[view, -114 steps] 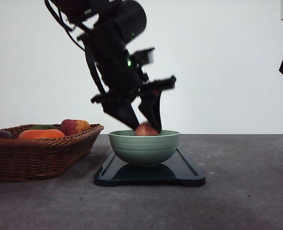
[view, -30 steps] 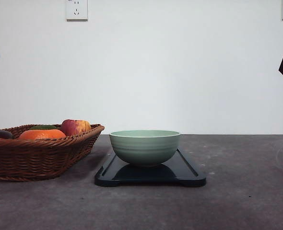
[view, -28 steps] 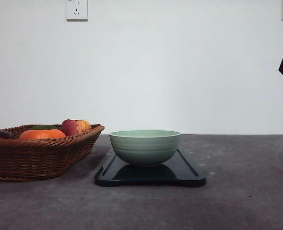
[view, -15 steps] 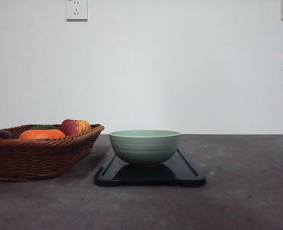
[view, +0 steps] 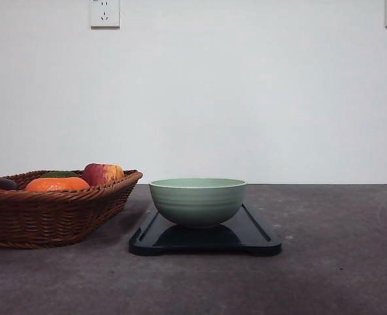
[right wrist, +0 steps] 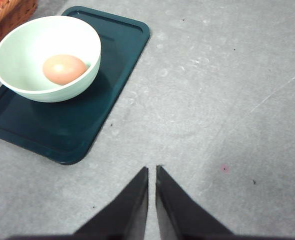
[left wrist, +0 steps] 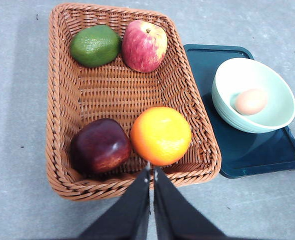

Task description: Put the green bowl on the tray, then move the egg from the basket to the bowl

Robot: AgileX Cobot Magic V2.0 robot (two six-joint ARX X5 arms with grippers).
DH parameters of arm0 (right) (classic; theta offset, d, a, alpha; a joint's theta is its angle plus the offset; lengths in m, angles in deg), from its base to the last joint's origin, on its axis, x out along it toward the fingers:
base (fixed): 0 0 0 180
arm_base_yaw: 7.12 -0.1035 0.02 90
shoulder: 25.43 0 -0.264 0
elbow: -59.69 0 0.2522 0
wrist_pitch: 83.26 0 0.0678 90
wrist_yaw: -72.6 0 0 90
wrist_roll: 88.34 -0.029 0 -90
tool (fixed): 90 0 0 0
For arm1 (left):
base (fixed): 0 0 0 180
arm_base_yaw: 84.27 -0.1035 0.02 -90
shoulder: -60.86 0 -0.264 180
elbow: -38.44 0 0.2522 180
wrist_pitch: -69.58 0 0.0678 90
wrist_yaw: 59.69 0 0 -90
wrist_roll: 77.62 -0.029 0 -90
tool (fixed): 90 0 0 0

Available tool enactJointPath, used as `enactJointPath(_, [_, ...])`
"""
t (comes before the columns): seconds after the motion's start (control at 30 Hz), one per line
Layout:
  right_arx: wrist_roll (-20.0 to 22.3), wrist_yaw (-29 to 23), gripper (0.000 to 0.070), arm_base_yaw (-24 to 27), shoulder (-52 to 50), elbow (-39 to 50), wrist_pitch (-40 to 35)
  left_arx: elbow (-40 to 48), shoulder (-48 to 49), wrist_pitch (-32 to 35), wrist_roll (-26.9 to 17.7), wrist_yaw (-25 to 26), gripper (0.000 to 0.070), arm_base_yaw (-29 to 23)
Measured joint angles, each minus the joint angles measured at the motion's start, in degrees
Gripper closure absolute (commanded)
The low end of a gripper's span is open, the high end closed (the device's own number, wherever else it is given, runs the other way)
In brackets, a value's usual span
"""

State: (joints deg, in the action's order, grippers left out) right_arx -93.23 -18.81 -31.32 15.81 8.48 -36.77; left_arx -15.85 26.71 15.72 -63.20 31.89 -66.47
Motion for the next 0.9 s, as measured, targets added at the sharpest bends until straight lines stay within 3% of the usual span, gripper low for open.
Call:
enactJointPath(0.23, [0.00, 0.00, 0.0684, 0.00, 0.00, 0.00, 0.00, 0.07, 0.53, 0.07, -0.53, -0.02, 0.0700, -0.27])
enactJointPath(0.33, [0.00, 0.00, 0.0684, 0.00, 0.00, 0.00, 0.00, 2.27, 3.08, 3.10, -2.31, -0.02, 0.0700, -2.27])
enactJointPath(0.7, [0.00, -0.07, 0.0684, 0.00, 0.00, 0.00, 0.00, 19.57, 18.66, 17.70, -5.77, -0.07, 0.0700, -13.11])
enactJointPath(0.9, [0.00, -0.07, 0.0684, 0.00, 0.00, 0.00, 0.00, 28.17, 26.14, 22.75, -7.07, -0.13, 0.0700, -15.82])
